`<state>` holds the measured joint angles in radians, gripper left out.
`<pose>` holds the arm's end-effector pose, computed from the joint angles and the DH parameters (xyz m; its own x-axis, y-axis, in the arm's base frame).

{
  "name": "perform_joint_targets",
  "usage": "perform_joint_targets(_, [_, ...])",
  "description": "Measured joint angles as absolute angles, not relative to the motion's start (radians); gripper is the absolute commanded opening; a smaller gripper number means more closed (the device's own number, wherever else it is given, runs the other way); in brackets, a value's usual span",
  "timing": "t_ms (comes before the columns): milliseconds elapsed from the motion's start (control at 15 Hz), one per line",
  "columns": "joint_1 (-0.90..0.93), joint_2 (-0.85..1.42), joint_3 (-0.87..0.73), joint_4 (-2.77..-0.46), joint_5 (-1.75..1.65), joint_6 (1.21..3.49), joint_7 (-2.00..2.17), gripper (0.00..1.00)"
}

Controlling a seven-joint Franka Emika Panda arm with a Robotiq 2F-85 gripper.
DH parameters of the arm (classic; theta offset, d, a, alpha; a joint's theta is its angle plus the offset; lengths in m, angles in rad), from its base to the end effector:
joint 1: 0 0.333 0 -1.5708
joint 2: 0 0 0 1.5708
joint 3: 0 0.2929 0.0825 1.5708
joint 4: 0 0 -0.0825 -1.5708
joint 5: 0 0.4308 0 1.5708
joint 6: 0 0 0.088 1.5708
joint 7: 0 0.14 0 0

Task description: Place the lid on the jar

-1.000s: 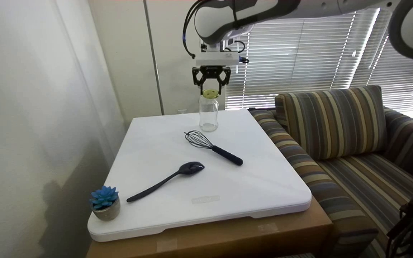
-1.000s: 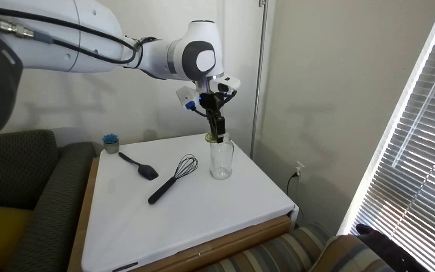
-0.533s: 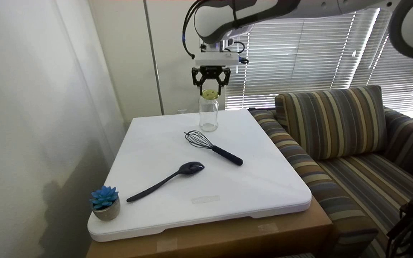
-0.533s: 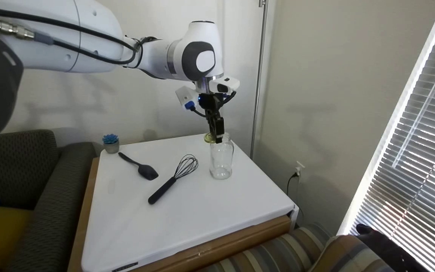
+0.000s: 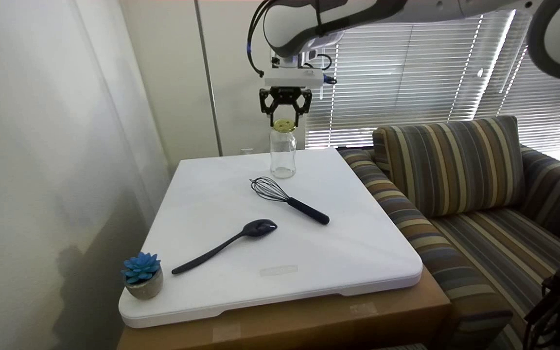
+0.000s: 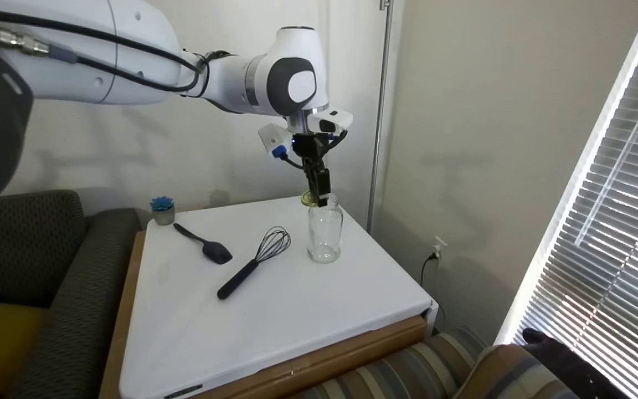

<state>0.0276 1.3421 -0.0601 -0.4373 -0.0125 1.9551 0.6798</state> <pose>0.8538 0.0022 0.1888 0.7758 -0.6047 0.1802 -0.6059 -0.7937 -0.0548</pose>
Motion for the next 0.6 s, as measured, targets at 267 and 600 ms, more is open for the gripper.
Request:
perform_joint_targets(267, [0.028, 1.342, -0.060, -0.431, -0.013, 1.977, 0.680, 0.47])
perform_joint_targets(600, [0.028, 1.342, -0.068, -0.431, -0.015, 2.021, 0.685, 0.47])
